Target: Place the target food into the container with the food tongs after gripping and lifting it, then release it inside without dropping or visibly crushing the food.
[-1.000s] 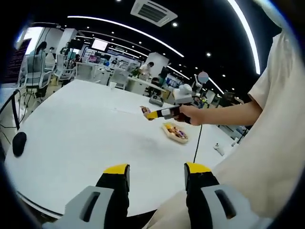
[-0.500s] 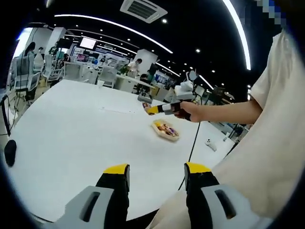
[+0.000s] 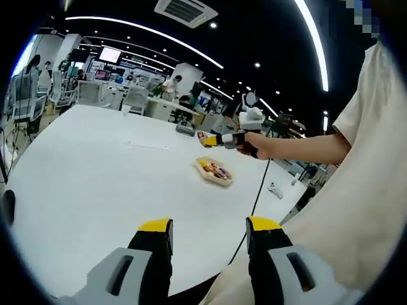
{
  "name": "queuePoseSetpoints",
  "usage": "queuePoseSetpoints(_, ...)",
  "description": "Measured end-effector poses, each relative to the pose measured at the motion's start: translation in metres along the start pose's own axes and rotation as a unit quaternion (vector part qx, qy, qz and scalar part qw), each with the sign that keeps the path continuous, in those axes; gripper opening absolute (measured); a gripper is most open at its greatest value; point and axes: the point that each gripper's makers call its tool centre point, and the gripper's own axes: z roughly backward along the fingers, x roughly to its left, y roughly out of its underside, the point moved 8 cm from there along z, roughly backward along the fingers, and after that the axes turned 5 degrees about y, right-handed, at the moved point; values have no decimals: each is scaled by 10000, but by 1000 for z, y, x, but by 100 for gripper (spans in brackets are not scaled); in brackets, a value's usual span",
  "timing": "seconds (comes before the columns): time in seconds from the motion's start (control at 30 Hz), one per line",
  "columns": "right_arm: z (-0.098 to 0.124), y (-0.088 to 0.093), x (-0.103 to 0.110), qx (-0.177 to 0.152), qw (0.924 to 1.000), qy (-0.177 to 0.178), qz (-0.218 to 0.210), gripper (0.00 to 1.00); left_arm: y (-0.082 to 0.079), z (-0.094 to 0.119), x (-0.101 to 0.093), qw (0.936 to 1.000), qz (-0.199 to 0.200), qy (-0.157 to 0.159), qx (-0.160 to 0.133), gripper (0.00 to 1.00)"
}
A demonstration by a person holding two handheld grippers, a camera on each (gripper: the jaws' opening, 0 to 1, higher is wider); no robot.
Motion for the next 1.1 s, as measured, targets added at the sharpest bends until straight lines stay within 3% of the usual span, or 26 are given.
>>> queuePoseSetpoints(0.53,20,-16,-38,-297,9984,439,-200,23,-3,-13,3,9997,-31,219,138,45)
queuePoseSetpoints(0.63,30,-17,-47,-419,9964,681,-285,23,-4,-16,3,9995,-48,255,157,45)
queuePoseSetpoints(1.1,57,-20,-77,-715,9885,1110,-734,23,-5,-22,1,9991,-80,356,228,45)
